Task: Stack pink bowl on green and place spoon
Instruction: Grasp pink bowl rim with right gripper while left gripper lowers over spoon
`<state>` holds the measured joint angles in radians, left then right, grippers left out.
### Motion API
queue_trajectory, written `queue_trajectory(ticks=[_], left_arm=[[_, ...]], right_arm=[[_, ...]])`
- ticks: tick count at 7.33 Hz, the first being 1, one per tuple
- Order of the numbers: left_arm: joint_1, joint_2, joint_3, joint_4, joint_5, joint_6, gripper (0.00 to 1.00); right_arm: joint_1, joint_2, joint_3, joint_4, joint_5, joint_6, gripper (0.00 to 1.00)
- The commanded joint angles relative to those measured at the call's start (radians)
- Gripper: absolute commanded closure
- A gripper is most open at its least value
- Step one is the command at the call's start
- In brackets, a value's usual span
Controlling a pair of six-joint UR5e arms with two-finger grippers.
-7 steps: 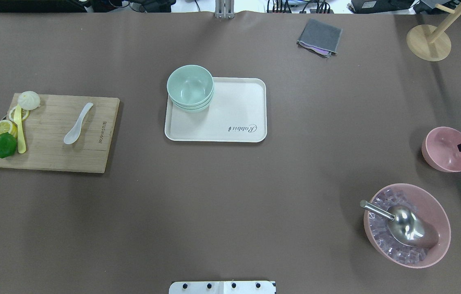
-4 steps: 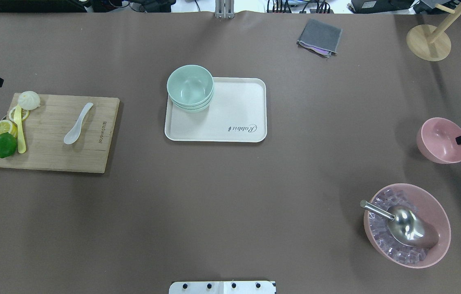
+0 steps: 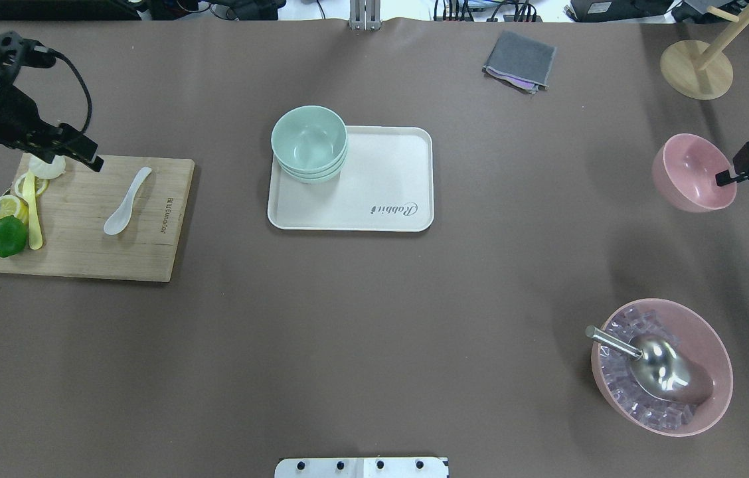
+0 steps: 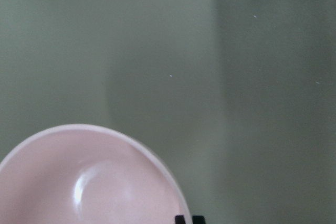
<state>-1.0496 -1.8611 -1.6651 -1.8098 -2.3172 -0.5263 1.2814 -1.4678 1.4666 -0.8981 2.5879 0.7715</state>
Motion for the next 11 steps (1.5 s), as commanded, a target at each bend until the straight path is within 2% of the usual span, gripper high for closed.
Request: queue_trajectory(ticks=[1, 3, 5, 7, 9, 11], left_arm=[[0.046, -0.041, 0.072, -0.020, 0.044, 0.008, 0.05], [0.060, -0.049, 0.166, -0.123, 0.045, -0.004, 0.15], [0.091, -0.085, 0.195, -0.120, 0.108, -0.008, 0.18], [0.100, -0.093, 0.196, -0.112, 0.117, -0.008, 0.18], [0.112, -0.093, 0.197, -0.103, 0.166, -0.014, 0.18], [0.114, -0.093, 0.238, -0.105, 0.167, -0.011, 0.18]], right_arm=[[0.004, 0.099, 0.001, 0.001, 0.011, 0.151, 1.00], [0.000, 0.162, 0.000, -0.001, 0.011, 0.222, 1.00], [-0.002, 0.194, 0.004, 0.001, 0.012, 0.270, 1.00], [-0.004, 0.202, 0.011, -0.001, 0.011, 0.287, 1.00], [-0.005, 0.207, 0.011, -0.001, 0.011, 0.288, 1.00], [-0.007, 0.207, 0.012, 0.001, 0.011, 0.288, 1.00]])
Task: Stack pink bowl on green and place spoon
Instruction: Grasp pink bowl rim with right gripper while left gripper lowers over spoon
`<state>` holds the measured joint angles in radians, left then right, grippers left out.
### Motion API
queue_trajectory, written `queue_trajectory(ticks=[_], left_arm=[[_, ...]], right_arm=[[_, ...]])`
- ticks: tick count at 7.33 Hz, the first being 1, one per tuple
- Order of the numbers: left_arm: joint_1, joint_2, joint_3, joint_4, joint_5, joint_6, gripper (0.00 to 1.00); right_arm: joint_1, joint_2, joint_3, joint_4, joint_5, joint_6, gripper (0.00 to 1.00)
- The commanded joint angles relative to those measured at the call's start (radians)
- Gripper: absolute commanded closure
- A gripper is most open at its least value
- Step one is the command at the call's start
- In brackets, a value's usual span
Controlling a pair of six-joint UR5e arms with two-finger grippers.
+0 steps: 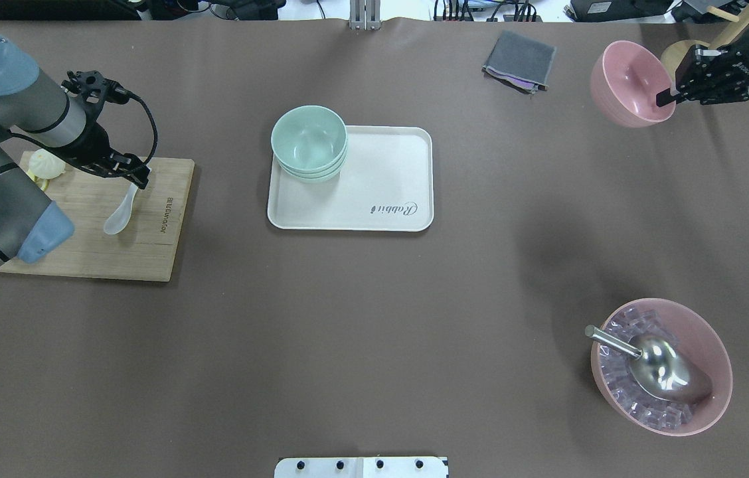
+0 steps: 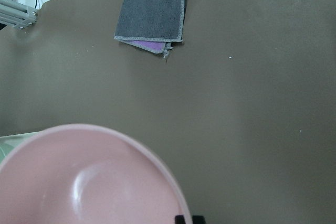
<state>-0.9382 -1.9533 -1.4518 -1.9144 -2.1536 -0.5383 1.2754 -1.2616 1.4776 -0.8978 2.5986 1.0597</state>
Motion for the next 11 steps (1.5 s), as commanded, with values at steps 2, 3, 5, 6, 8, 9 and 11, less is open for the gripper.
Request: queue_trajectory(ticks=[2, 3, 5, 6, 8, 9, 11], left_arm=[[0.003, -0.003, 0.016, 0.000, -0.008, -0.002, 0.18], [0.007, -0.006, 0.016, 0.000, -0.008, -0.003, 0.18], [0.010, -0.009, 0.011, 0.000, -0.008, -0.005, 0.23], [0.016, -0.009, 0.013, -0.002, -0.006, -0.029, 0.34], [0.022, -0.007, 0.013, -0.002, -0.002, -0.031, 0.34], [0.027, -0.007, 0.014, -0.003, 0.000, -0.032, 0.34], [0.038, -0.009, 0.011, -0.003, -0.003, -0.043, 0.46]], right_arm=[[-0.001, 0.001, 0.007, 0.000, 0.000, 0.009, 1.00], [-0.001, 0.001, 0.007, -0.001, 0.000, 0.011, 1.00], [-0.001, 0.001, 0.009, -0.001, 0.002, 0.011, 1.00], [-0.001, 0.001, 0.004, -0.001, 0.002, 0.011, 1.00], [-0.001, 0.001, 0.006, -0.003, 0.008, 0.011, 1.00], [-0.001, 0.001, 0.007, -0.003, 0.011, 0.011, 1.00], [-0.001, 0.002, 0.010, -0.003, 0.018, 0.011, 1.00]])
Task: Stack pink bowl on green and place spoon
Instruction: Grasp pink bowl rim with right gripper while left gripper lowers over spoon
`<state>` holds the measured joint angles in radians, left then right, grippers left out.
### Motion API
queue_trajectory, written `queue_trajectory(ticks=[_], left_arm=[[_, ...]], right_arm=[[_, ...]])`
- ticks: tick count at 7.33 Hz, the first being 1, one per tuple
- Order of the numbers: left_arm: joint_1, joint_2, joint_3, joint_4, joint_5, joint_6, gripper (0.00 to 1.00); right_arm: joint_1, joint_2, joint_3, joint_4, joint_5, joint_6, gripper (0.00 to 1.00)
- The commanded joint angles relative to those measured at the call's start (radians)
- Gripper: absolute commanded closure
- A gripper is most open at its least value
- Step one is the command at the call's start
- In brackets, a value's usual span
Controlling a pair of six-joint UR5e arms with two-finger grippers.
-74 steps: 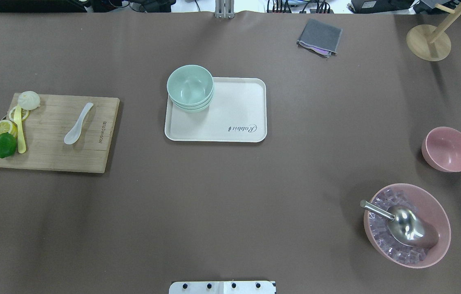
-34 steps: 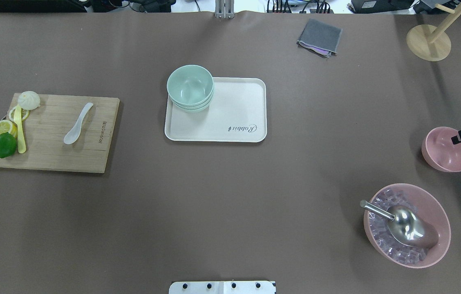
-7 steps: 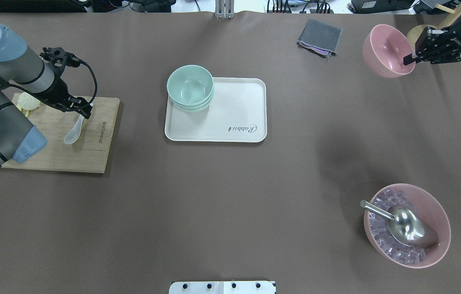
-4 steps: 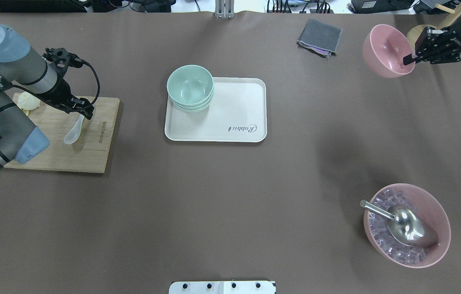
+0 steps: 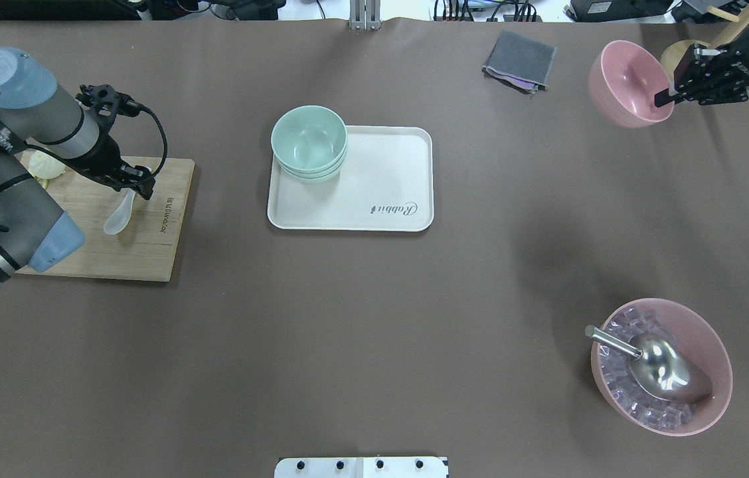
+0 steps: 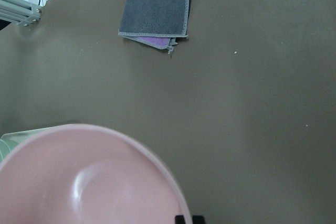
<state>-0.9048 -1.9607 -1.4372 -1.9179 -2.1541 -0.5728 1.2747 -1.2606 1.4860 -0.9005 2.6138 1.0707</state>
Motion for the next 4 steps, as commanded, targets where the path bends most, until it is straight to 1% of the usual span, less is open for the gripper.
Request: queue_trajectory(ticks=[1, 3, 4], left_arm=[[0.004, 0.000, -0.003, -0.001, -0.003, -0.010, 0.61], [0.004, 0.003, -0.003, 0.000, -0.006, -0.010, 0.96], [0.004, 0.005, -0.002, 0.000, -0.001, -0.010, 1.00]], right_arm=[[0.000, 0.001, 0.004, 0.002, 0.003, 0.000, 1.00], [0.000, 0.003, 0.014, 0.000, 0.006, 0.002, 1.00], [-0.003, 0.003, 0.019, 0.000, 0.006, 0.002, 1.00]])
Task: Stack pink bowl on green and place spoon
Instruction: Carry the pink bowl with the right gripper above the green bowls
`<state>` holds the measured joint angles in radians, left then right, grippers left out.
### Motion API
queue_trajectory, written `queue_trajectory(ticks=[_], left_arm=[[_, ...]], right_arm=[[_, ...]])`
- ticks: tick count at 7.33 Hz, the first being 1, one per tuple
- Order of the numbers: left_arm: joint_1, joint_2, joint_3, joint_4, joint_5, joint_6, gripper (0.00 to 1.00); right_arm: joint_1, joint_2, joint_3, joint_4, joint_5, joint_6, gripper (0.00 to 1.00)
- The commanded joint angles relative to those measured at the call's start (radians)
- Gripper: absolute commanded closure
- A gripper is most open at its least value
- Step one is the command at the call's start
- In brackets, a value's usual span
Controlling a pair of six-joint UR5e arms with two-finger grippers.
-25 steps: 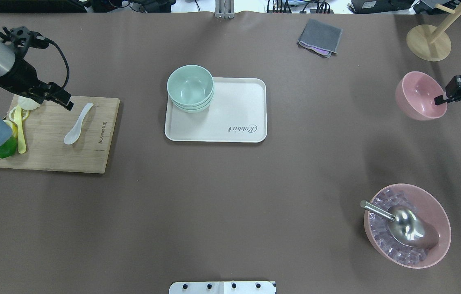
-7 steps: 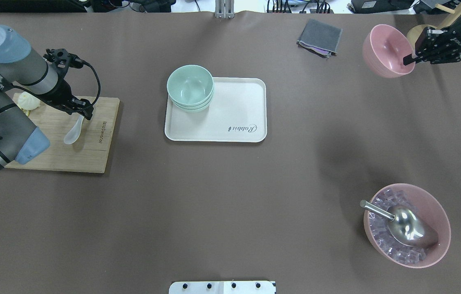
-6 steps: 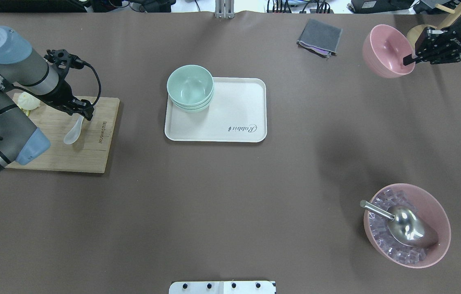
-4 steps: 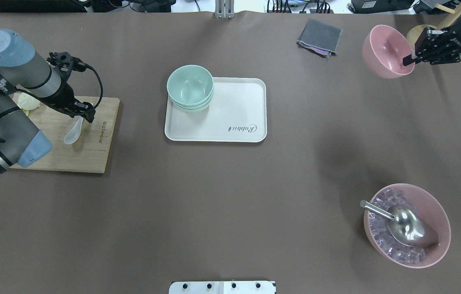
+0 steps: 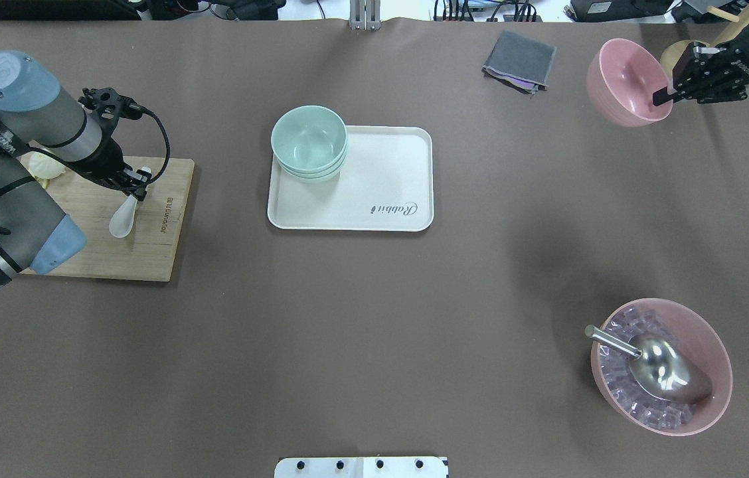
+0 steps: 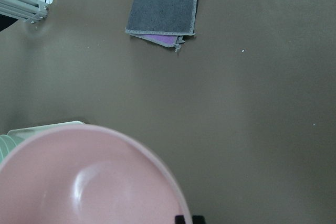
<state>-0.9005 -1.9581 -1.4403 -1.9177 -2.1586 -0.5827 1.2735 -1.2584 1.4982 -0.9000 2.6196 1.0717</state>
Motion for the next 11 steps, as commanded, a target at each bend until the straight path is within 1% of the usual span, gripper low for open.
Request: queue_trajectory(ticks=[1, 2, 3, 4, 5, 6, 8, 9, 10, 11], left_arm=[[-0.001, -0.001, -0.005, 0.003, -0.007, 0.003, 1.00], [-0.014, -0.002, -0.023, 0.005, -0.042, 0.003, 1.00], [-0.070, -0.001, -0.041, 0.008, -0.129, 0.003, 1.00], [-0.131, 0.001, -0.055, 0.008, -0.224, 0.003, 1.00], [-0.176, -0.001, -0.060, 0.008, -0.280, 0.006, 1.00], [-0.185, -0.002, -0.061, 0.006, -0.291, 0.007, 1.00], [-0.186, -0.001, -0.058, 0.003, -0.291, 0.007, 1.00], [-0.186, 0.008, -0.055, -0.006, -0.285, 0.009, 1.00], [-0.184, 0.007, -0.051, -0.007, -0.283, 0.009, 1.00], [-0.184, 0.007, -0.049, -0.007, -0.282, 0.009, 1.00]], right_arm=[[-0.003, 0.001, 0.010, 0.001, 0.000, 0.001, 1.00], [-0.003, 0.002, 0.031, -0.004, 0.000, 0.017, 1.00], [-0.013, 0.042, 0.046, -0.004, 0.000, 0.099, 1.00], [-0.054, 0.092, 0.053, 0.003, -0.001, 0.196, 1.00], [-0.112, 0.132, 0.059, 0.003, -0.039, 0.244, 1.00], [-0.182, 0.166, 0.063, 0.001, -0.123, 0.258, 1.00], [-0.343, 0.267, 0.063, 0.003, -0.322, 0.370, 1.00], [-0.411, 0.328, 0.044, -0.008, -0.443, 0.401, 1.00], [-0.462, 0.346, 0.016, -0.005, -0.546, 0.404, 1.00], [-0.483, 0.397, -0.025, -0.007, -0.582, 0.404, 1.00]])
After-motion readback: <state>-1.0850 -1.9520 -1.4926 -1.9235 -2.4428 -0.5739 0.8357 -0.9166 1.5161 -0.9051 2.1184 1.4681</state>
